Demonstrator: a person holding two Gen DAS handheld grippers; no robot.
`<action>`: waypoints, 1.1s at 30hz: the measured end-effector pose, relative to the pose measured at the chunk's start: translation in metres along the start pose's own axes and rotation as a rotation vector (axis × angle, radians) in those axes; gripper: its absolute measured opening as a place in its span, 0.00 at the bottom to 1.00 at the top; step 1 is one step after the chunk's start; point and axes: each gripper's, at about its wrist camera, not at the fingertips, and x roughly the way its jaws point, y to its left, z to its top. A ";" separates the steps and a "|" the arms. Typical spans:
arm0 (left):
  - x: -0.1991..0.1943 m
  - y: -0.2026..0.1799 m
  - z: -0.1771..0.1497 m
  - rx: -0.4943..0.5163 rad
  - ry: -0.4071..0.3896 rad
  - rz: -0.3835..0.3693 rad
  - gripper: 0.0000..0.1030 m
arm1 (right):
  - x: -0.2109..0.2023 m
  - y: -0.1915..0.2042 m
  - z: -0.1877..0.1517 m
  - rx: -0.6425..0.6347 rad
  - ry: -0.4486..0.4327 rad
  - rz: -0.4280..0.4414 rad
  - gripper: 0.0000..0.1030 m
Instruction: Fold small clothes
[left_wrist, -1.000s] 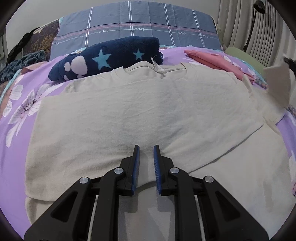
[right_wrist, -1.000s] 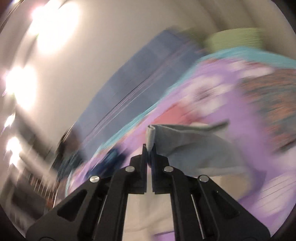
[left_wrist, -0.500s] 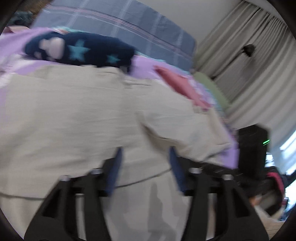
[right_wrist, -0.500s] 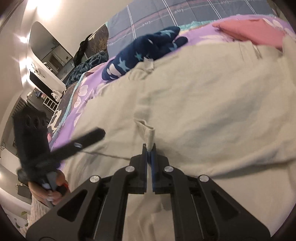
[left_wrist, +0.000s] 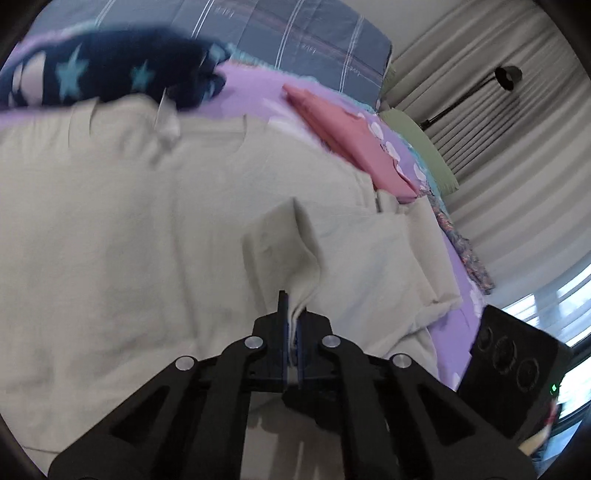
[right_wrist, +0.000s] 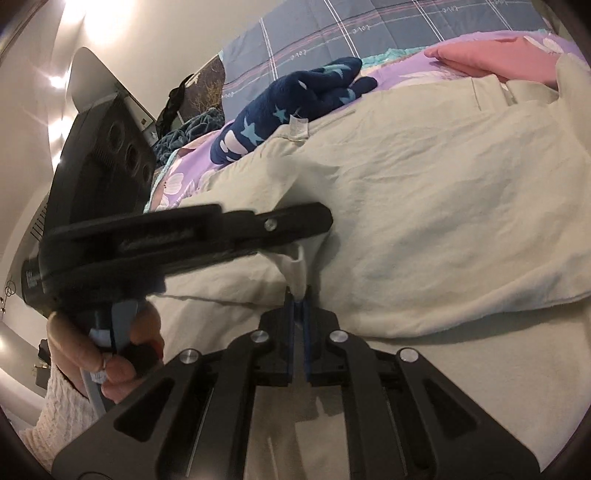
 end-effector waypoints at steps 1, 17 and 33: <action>-0.005 -0.008 0.003 0.032 -0.022 0.012 0.02 | -0.005 0.003 0.001 -0.012 -0.017 -0.003 0.08; -0.171 0.040 0.029 0.076 -0.351 0.204 0.02 | -0.055 -0.066 0.003 0.113 -0.109 -0.222 0.26; -0.161 0.166 -0.024 -0.095 -0.216 0.358 0.03 | -0.043 -0.021 -0.012 -0.086 -0.043 -0.366 0.69</action>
